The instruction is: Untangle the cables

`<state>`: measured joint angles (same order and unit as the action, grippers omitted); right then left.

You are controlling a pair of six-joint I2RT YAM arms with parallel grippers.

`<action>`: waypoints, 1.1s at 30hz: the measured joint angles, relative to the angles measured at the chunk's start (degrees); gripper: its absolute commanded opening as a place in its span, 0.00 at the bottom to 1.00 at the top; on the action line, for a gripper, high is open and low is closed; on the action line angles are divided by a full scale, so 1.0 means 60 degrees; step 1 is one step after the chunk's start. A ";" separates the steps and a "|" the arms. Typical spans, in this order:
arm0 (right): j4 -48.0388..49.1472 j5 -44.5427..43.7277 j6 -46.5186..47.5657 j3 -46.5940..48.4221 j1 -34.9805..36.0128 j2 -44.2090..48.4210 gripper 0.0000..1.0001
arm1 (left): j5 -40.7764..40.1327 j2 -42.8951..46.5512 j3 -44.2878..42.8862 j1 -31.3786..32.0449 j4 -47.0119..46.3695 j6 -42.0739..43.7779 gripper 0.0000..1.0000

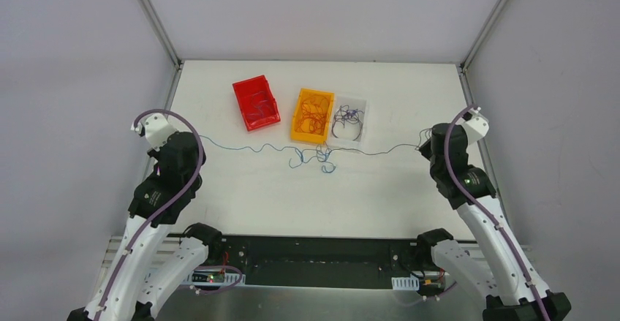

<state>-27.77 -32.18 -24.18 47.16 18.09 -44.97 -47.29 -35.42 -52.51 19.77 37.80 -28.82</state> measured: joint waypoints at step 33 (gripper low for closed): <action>0.2036 0.6226 0.3045 0.0386 0.4608 -0.3694 0.79 | 0.6889 0.0331 -0.0506 0.0000 -0.1752 0.2907 0.00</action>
<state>-15.55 5.17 -5.91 49.47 45.74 -67.13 -5.96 -33.43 -55.55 19.77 27.29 -11.38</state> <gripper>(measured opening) 0.774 0.007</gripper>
